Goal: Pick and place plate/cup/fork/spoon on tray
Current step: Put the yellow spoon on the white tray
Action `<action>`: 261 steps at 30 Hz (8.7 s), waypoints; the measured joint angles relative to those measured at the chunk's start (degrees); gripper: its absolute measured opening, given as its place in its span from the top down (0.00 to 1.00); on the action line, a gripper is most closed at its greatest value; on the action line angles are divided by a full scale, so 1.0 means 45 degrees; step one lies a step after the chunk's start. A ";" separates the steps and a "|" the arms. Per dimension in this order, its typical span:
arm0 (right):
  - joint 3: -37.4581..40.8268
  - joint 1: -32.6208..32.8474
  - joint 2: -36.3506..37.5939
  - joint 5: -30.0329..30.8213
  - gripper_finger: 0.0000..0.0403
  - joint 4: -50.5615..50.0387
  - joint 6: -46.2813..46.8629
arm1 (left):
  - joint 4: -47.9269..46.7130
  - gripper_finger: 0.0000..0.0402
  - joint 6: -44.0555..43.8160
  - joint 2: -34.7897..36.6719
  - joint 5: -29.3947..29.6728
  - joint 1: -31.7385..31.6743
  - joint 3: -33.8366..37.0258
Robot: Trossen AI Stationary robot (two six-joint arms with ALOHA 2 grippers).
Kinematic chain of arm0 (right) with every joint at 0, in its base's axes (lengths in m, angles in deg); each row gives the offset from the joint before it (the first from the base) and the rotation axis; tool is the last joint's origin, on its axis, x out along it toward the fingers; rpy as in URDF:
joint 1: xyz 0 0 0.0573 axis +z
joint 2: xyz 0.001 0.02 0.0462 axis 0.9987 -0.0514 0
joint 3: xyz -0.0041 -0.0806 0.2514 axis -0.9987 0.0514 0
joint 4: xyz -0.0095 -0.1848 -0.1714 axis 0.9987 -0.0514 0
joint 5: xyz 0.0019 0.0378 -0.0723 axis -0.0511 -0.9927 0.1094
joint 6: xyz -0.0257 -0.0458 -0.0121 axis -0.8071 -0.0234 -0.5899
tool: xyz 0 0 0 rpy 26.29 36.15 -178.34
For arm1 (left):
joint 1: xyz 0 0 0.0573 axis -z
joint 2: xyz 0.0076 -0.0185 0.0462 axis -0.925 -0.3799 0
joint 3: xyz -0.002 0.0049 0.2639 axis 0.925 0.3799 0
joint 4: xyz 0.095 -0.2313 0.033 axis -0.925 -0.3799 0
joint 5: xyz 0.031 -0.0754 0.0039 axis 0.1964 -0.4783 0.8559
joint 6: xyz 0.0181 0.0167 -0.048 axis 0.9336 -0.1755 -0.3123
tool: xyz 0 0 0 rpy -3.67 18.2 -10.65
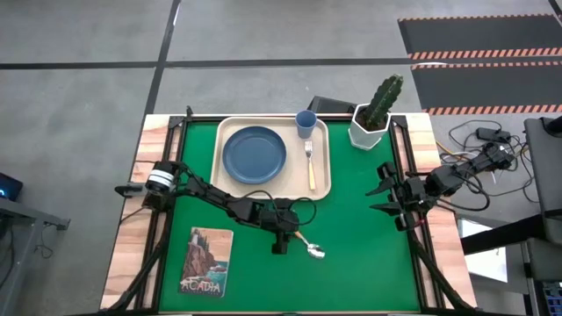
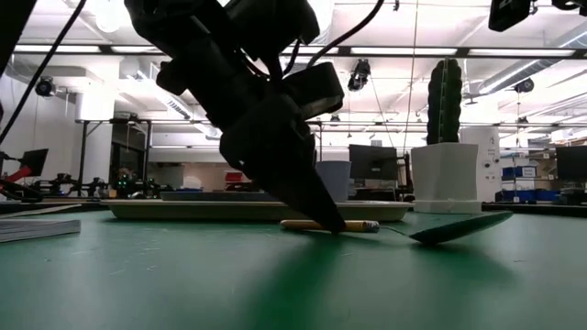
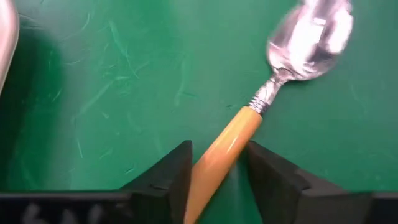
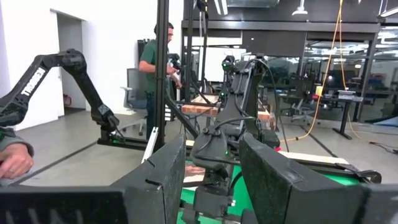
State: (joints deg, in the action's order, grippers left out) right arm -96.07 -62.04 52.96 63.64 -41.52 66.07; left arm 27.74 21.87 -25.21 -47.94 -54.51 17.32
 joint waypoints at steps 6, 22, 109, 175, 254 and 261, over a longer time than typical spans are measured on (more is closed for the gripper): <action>0.0000 0.0000 0.0000 0.0000 0.66 -0.0121 0.0092 | 0.0040 0.87 -0.0744 0.0054 0.0005 0.0000 0.0186; 0.0000 0.0000 0.0000 0.0000 0.66 -0.0204 0.0233 | 0.0183 0.96 -0.1934 0.0189 0.0335 0.0151 0.0225; -0.0225 -0.0005 0.3728 -0.0277 0.66 -0.3291 0.1198 | -0.3929 0.89 -0.9313 -0.0536 1.0156 -0.1715 -0.4676; -0.0216 -0.0005 0.3677 -0.0233 0.66 -0.3818 0.1205 | -0.3736 0.87 -1.3280 -0.0665 0.8351 -0.2905 -0.1633; -0.0204 -0.0005 0.2513 0.2331 0.76 -0.4013 0.3139 | -0.1747 0.57 -0.2471 0.3839 0.7597 -0.0101 -0.1223; -0.0204 -0.0005 0.0303 0.3616 0.92 -0.3997 0.4902 | -0.1749 0.57 0.1565 0.5132 0.7601 0.1539 -0.0800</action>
State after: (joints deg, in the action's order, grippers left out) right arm -96.99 -62.06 54.32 79.91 -59.51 88.12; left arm 19.87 28.92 -2.11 -13.73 -47.58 13.72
